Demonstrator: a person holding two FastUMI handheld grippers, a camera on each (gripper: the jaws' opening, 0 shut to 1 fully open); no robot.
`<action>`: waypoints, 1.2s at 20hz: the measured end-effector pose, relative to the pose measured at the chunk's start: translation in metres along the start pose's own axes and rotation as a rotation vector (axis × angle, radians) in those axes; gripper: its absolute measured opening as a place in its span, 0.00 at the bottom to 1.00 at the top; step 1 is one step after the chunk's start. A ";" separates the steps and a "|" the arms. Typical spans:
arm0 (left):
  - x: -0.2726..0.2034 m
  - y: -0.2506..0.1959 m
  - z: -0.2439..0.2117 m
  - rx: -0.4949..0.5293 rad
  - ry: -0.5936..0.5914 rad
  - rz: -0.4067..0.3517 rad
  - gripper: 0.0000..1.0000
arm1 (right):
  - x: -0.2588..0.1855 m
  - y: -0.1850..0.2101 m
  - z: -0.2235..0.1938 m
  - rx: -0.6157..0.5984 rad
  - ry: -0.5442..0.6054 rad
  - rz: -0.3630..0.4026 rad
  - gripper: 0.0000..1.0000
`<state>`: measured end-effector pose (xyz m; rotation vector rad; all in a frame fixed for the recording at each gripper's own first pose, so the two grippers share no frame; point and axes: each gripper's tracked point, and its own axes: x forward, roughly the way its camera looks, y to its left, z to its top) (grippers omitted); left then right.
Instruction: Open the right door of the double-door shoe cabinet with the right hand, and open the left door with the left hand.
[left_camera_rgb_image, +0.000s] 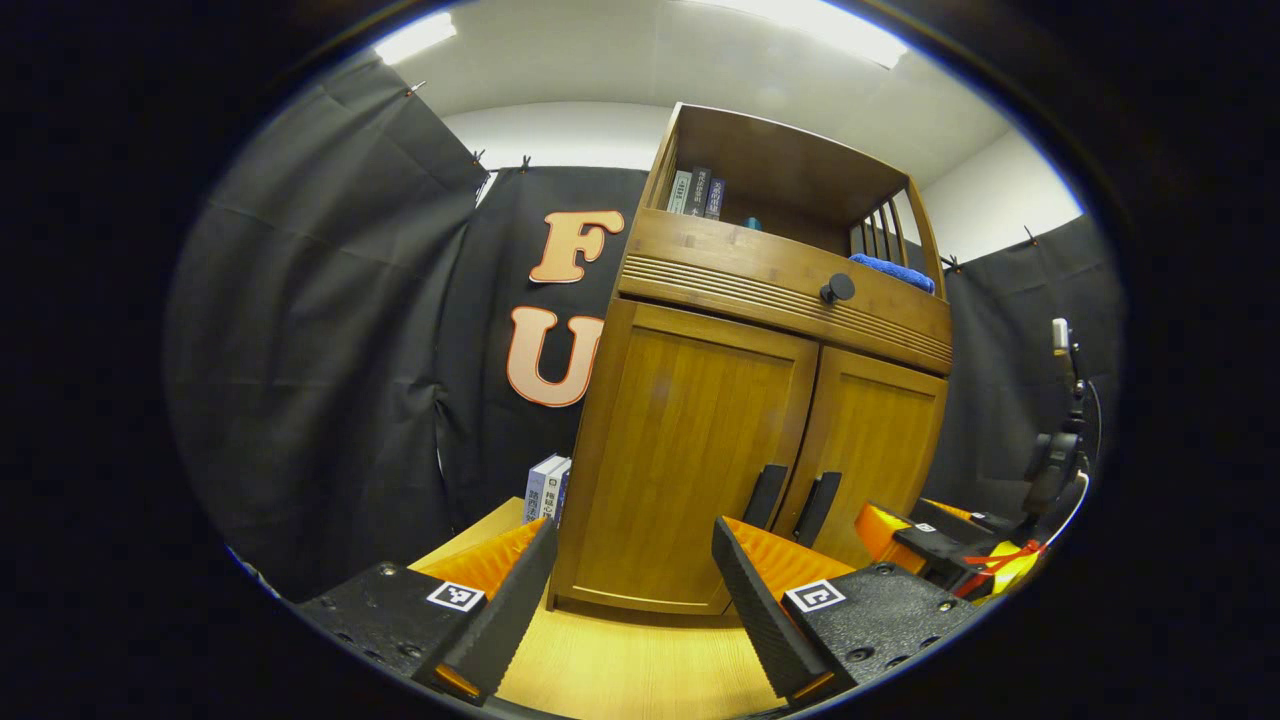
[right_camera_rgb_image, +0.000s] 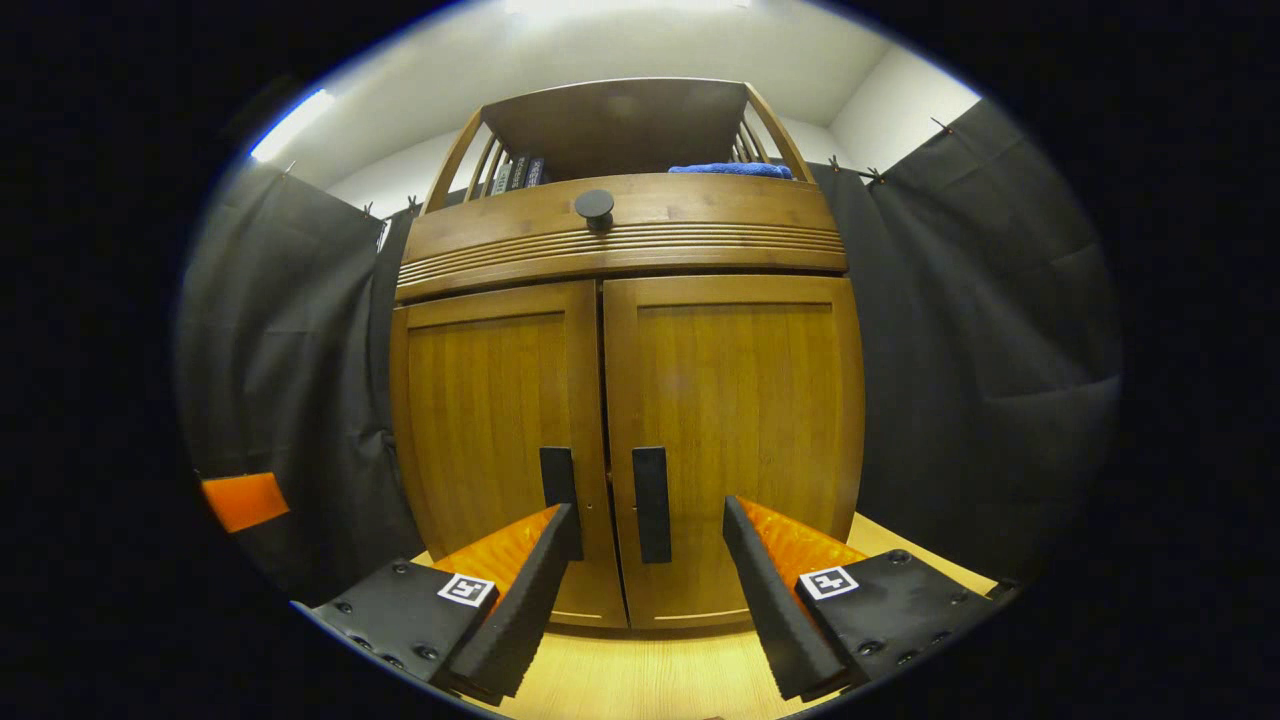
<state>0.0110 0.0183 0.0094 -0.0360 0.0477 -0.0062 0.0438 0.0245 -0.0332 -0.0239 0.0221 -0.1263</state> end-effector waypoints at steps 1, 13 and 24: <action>0.000 0.000 0.000 0.001 0.002 -0.001 0.91 | 0.007 0.001 -0.002 -0.002 0.005 -0.001 0.95; 0.000 0.004 -0.001 0.026 0.016 0.039 0.94 | 0.102 -0.014 -0.042 -0.044 0.107 -0.038 0.96; 0.003 0.010 -0.001 0.023 0.012 0.101 0.91 | 0.138 -0.008 -0.059 -0.074 0.158 -0.031 0.87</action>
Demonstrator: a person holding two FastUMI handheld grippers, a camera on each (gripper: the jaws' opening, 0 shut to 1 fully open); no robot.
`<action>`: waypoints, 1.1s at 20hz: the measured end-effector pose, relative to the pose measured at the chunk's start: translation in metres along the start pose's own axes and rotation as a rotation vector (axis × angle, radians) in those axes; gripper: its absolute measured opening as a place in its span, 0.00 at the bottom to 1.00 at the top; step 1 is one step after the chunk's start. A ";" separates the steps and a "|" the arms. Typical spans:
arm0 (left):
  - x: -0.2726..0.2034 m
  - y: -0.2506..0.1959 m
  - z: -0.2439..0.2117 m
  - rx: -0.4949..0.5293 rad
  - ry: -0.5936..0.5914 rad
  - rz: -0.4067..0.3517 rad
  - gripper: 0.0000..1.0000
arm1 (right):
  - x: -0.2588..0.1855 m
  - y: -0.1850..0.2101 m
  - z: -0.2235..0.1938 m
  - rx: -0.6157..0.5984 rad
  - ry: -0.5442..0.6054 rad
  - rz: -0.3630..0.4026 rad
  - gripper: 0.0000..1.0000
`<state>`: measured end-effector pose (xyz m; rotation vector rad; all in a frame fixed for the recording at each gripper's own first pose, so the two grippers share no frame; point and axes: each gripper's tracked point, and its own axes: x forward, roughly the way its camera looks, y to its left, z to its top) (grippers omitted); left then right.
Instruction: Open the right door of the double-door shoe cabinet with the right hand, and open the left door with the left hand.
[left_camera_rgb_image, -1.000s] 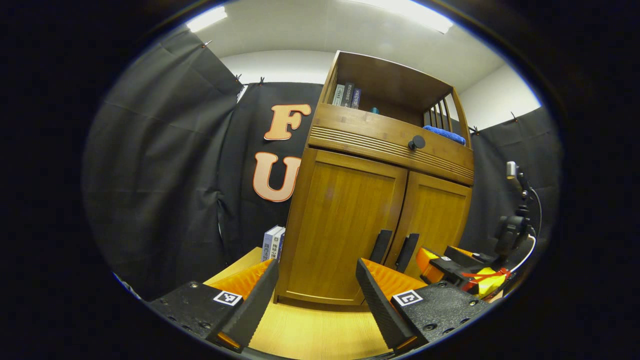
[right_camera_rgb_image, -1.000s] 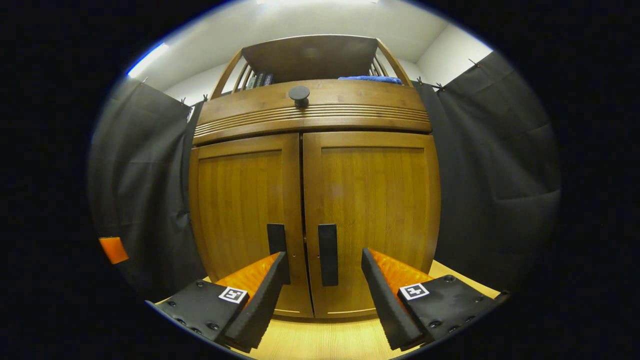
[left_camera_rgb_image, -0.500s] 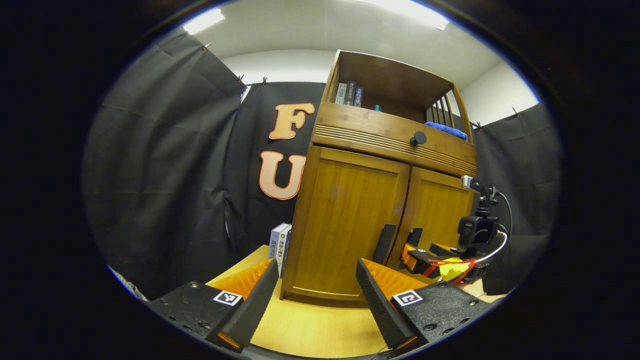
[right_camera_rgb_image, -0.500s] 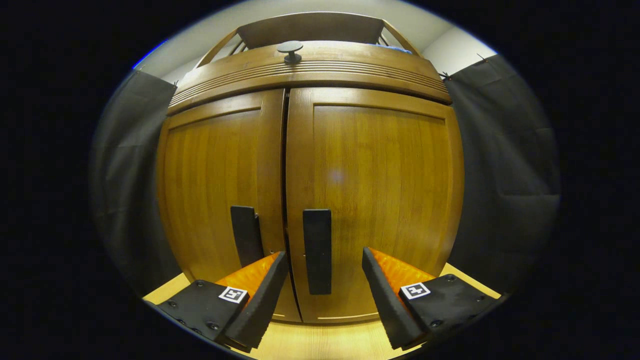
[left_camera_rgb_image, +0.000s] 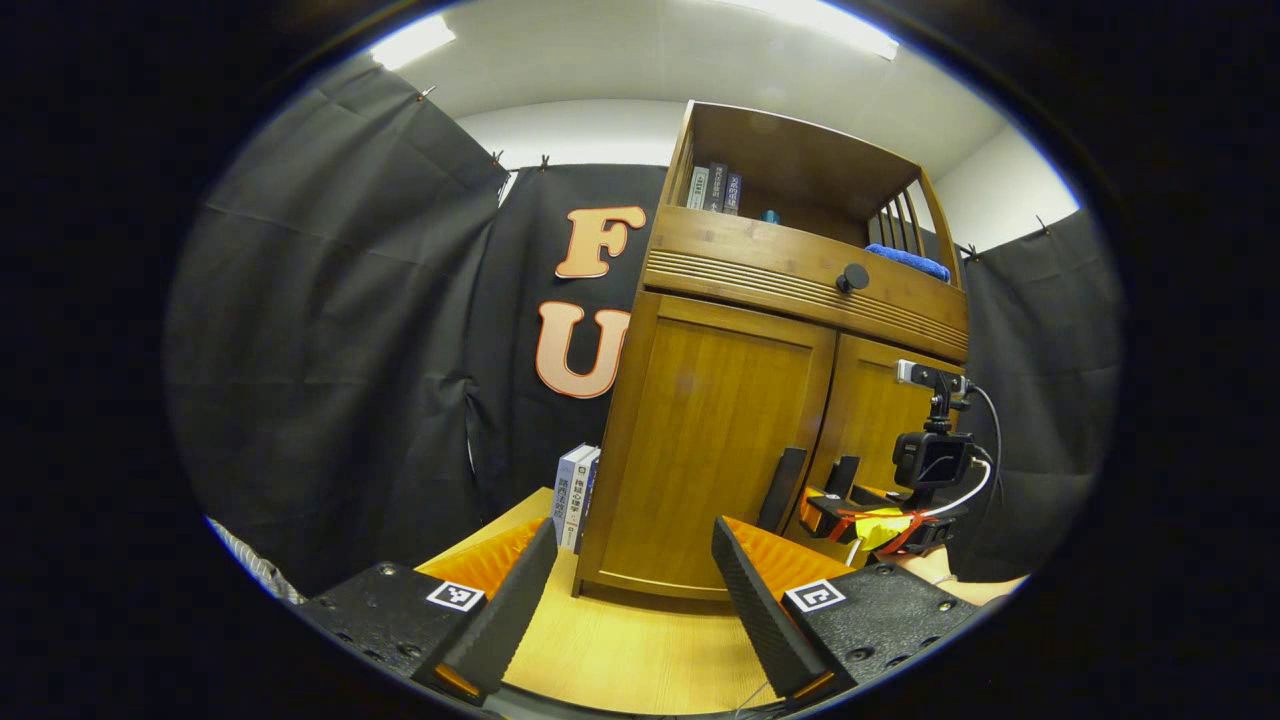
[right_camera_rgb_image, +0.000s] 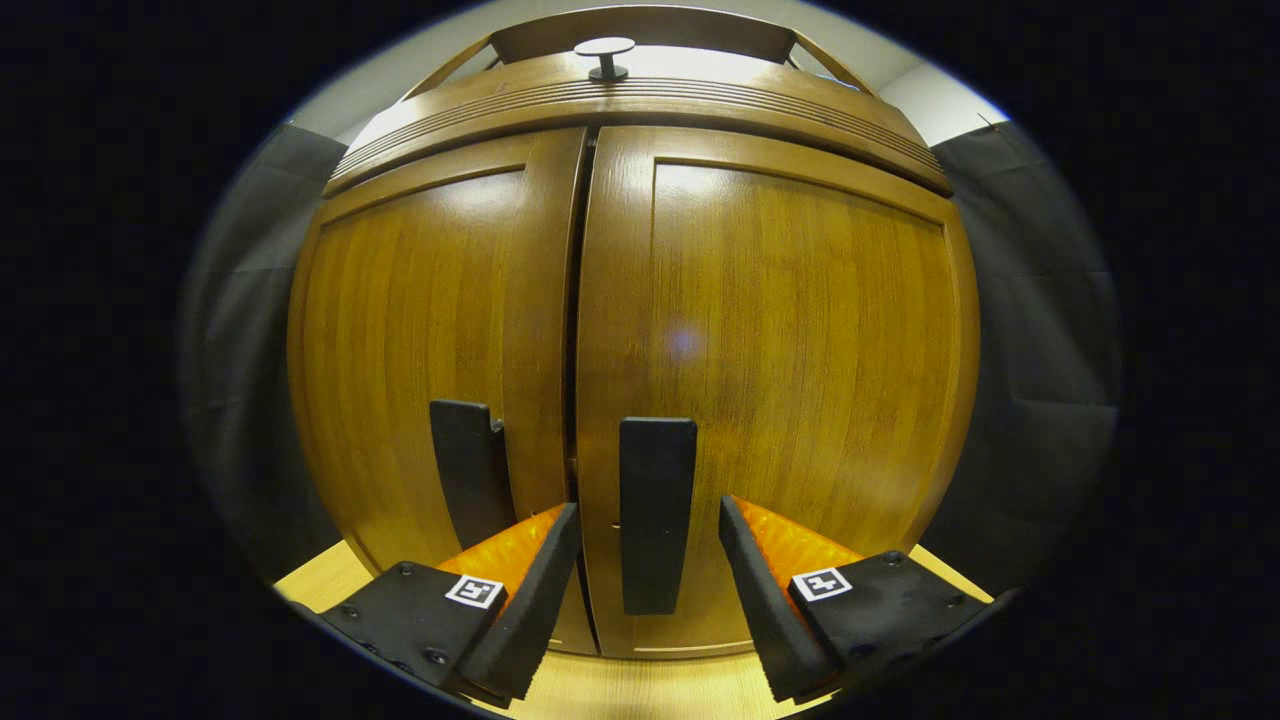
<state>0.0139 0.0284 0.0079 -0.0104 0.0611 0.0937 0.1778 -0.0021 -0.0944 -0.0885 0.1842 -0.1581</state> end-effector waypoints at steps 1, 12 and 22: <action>0.001 0.001 0.000 0.003 -0.001 0.005 0.91 | 0.002 0.000 -0.002 -0.002 0.005 -0.002 0.84; 0.002 0.004 -0.003 0.004 0.015 0.026 0.91 | 0.009 -0.003 -0.009 -0.033 0.014 -0.028 0.54; 0.001 0.000 0.001 0.014 0.011 0.013 0.91 | 0.003 -0.003 -0.011 0.040 0.047 -0.030 0.32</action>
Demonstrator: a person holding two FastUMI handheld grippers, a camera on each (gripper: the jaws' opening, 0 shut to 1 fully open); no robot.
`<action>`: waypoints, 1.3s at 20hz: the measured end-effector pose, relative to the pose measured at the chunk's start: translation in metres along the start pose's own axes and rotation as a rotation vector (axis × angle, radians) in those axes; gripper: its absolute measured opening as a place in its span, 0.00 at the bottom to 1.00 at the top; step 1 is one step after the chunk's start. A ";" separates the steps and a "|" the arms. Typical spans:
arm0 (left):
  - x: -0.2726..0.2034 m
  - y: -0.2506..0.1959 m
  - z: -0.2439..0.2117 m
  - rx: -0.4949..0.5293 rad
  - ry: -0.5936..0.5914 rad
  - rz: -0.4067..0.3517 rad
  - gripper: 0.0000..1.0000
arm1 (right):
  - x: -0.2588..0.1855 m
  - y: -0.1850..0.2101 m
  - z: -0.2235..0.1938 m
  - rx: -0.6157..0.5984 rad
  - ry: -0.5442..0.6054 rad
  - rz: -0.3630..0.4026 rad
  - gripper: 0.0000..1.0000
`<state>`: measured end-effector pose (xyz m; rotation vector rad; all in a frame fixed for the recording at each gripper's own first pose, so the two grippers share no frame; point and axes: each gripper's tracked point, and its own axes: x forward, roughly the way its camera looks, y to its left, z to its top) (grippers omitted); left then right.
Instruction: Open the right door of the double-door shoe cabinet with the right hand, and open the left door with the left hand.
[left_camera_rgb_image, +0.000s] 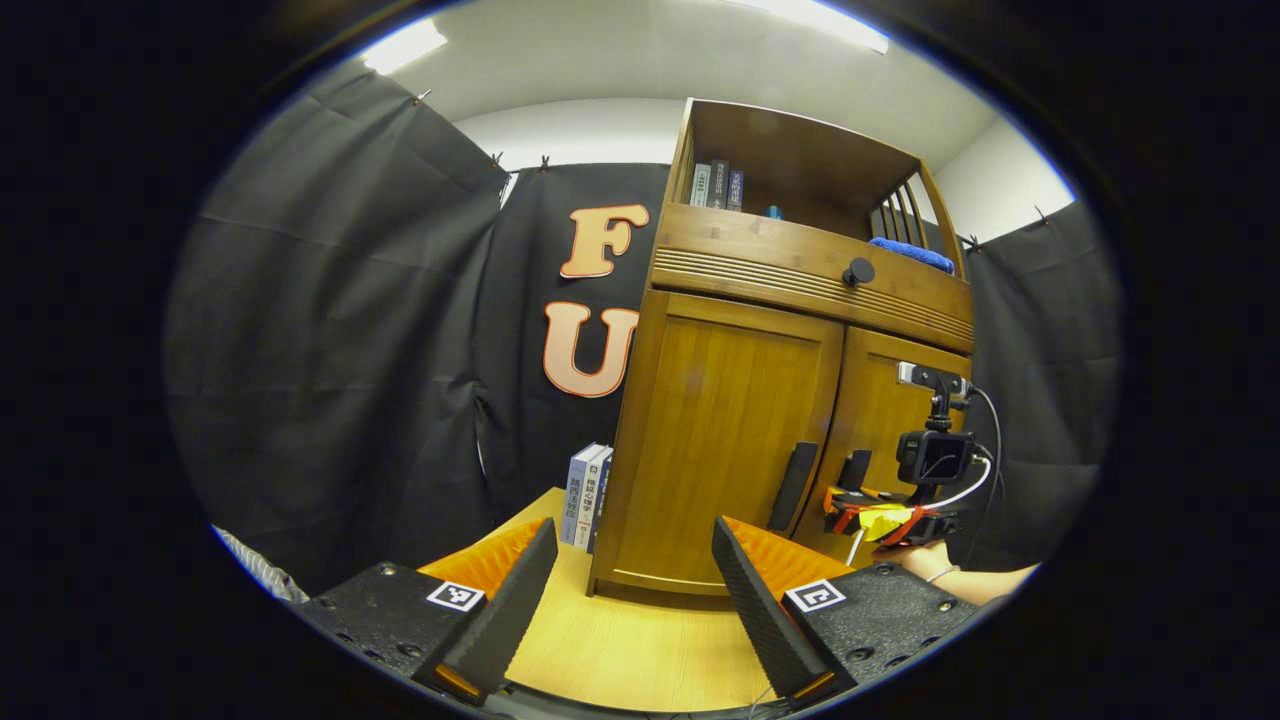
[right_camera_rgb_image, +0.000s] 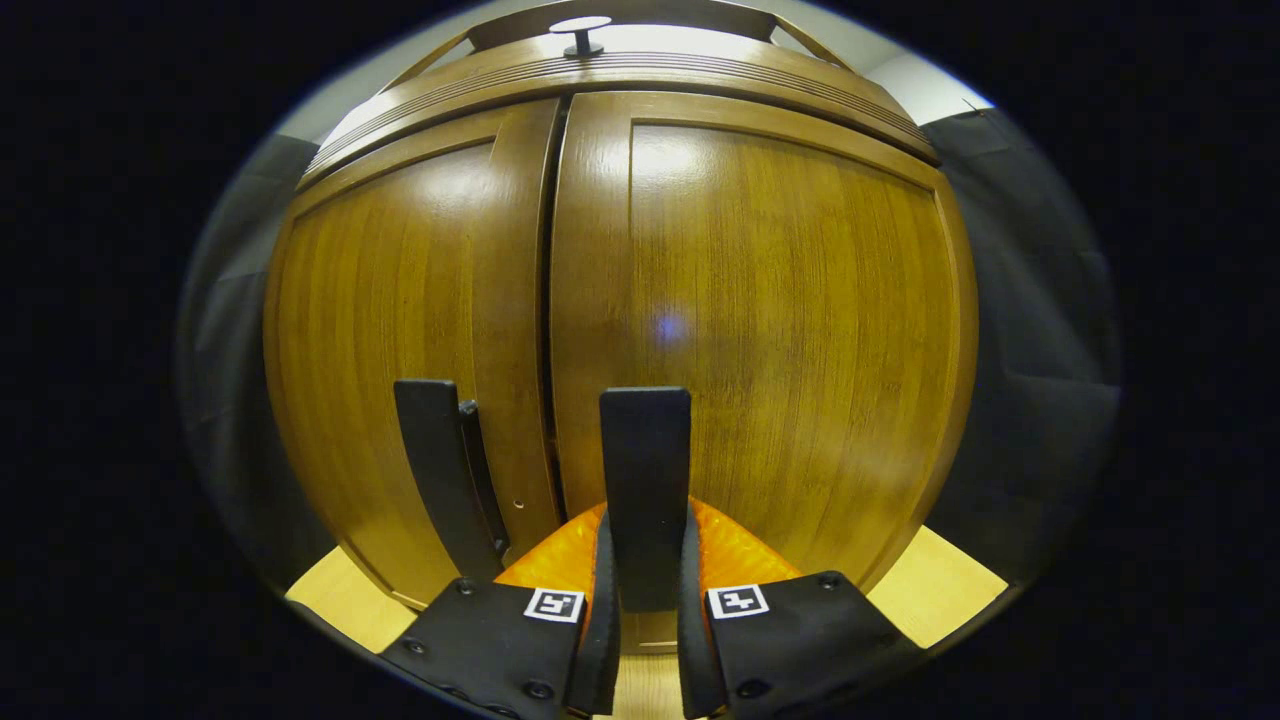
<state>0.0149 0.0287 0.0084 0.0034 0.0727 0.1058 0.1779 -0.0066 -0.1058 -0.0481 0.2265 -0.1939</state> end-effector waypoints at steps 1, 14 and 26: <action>0.000 0.000 0.001 -0.003 -0.002 -0.004 0.91 | -0.004 0.000 0.001 0.001 -0.003 0.007 0.32; -0.002 -0.003 0.003 -0.009 -0.013 -0.023 0.91 | -0.101 -0.040 -0.018 0.044 0.005 0.031 0.26; -0.006 -0.015 0.005 0.006 -0.017 -0.046 0.91 | -0.159 -0.093 -0.022 0.070 0.051 -0.018 0.18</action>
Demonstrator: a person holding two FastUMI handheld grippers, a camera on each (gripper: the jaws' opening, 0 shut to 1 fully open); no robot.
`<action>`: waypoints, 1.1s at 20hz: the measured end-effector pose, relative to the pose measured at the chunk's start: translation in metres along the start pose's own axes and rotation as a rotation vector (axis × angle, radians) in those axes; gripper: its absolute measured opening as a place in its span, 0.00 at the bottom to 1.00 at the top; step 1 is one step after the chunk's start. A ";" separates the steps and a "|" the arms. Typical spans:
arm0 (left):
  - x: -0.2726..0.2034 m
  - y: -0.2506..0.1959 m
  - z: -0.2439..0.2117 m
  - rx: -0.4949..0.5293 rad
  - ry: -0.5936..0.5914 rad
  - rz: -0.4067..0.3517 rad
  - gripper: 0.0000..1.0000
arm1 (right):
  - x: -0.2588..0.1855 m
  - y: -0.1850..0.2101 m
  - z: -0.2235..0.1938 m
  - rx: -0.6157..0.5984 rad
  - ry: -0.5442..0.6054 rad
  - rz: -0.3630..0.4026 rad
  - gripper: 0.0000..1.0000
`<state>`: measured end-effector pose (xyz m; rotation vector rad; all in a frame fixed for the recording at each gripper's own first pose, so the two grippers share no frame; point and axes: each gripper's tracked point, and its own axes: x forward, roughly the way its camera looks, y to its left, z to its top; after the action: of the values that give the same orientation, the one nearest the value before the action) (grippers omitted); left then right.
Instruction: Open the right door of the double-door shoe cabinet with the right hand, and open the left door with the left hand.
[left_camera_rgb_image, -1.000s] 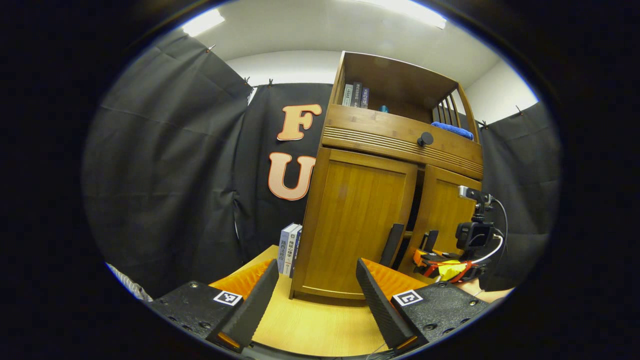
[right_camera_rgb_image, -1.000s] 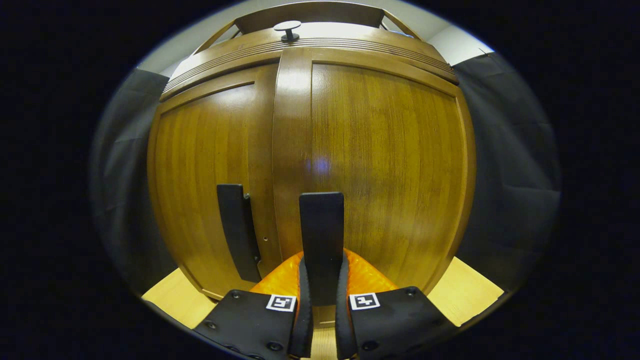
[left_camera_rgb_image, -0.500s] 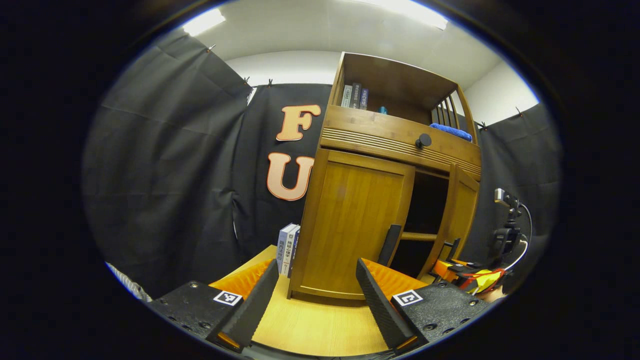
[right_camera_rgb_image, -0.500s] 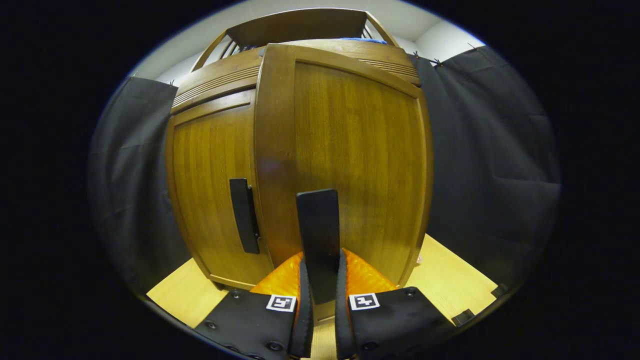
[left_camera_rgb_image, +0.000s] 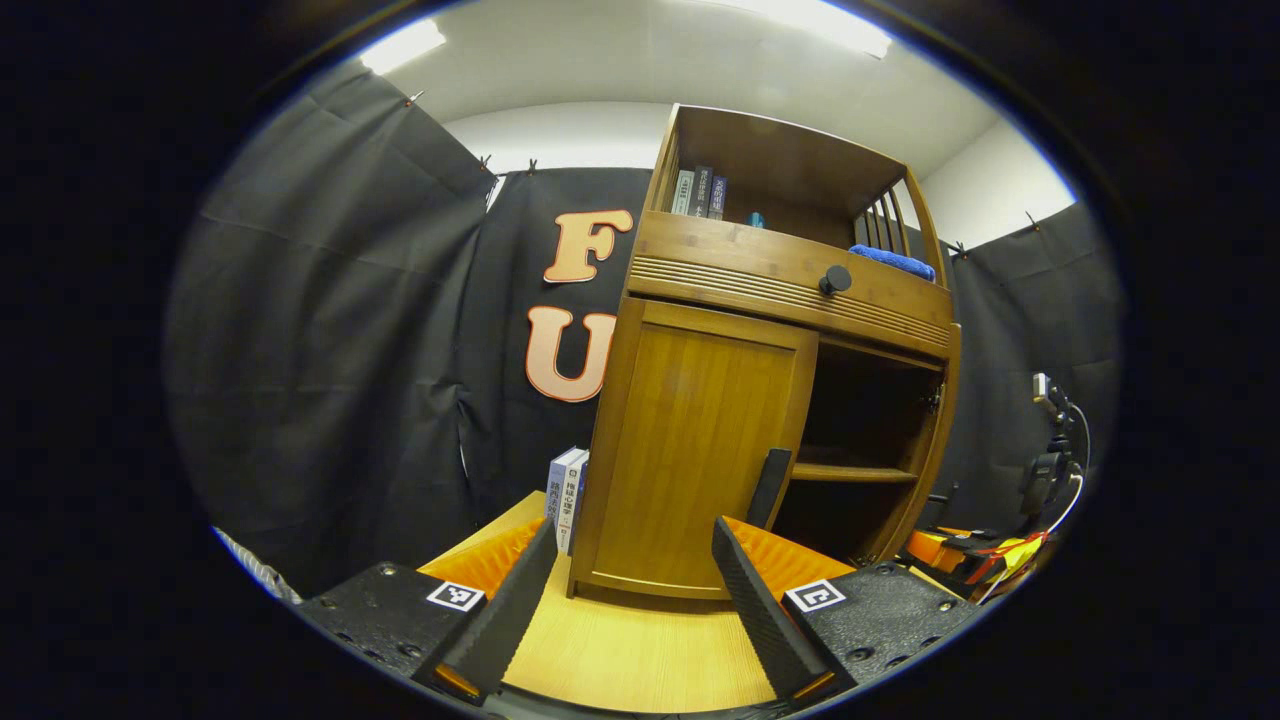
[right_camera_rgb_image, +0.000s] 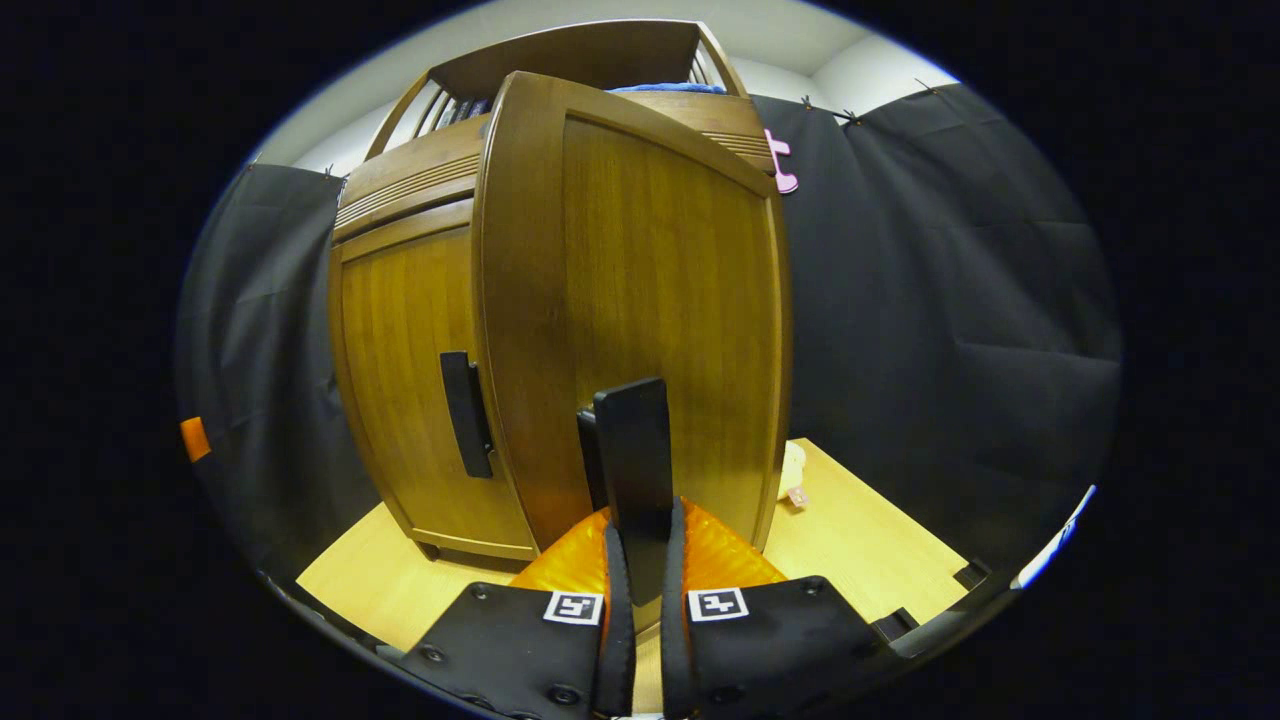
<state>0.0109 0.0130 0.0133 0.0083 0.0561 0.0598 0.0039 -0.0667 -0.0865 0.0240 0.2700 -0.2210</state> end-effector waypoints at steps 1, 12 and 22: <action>0.001 -0.002 0.001 0.002 -0.001 -0.001 0.91 | -0.003 -0.005 0.000 0.002 -0.001 -0.004 0.18; 0.008 -0.035 -0.008 0.010 0.026 -0.053 0.91 | -0.029 -0.054 0.006 0.001 -0.002 -0.036 0.13; 0.016 -0.062 -0.011 0.016 0.026 -0.080 0.91 | -0.046 -0.104 0.010 0.028 -0.004 -0.070 0.07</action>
<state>0.0296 -0.0479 0.0012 0.0209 0.0828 -0.0205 -0.0595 -0.1590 -0.0635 0.0419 0.2643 -0.2942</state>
